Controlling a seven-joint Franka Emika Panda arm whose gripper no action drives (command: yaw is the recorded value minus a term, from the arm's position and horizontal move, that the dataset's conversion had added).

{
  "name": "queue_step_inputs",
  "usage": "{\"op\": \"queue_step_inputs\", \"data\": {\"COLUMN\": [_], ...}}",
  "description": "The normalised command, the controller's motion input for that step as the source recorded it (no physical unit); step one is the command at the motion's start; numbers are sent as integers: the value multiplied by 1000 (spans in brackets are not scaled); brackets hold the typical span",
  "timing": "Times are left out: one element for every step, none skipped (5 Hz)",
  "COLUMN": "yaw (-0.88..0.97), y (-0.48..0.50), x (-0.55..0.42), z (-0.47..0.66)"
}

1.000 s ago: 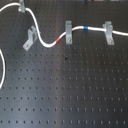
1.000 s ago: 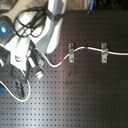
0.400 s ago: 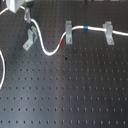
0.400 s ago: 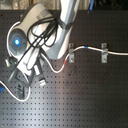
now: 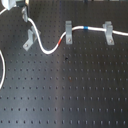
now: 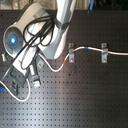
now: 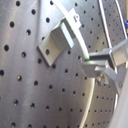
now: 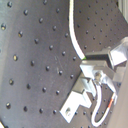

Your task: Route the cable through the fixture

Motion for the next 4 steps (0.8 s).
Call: {"op": "queue_step_inputs", "data": {"yaw": [66, 249, 220, 254], "y": [394, 165, 61, 20], "x": [180, -274, -356, -544], "z": [305, 70, 73, 225]}}
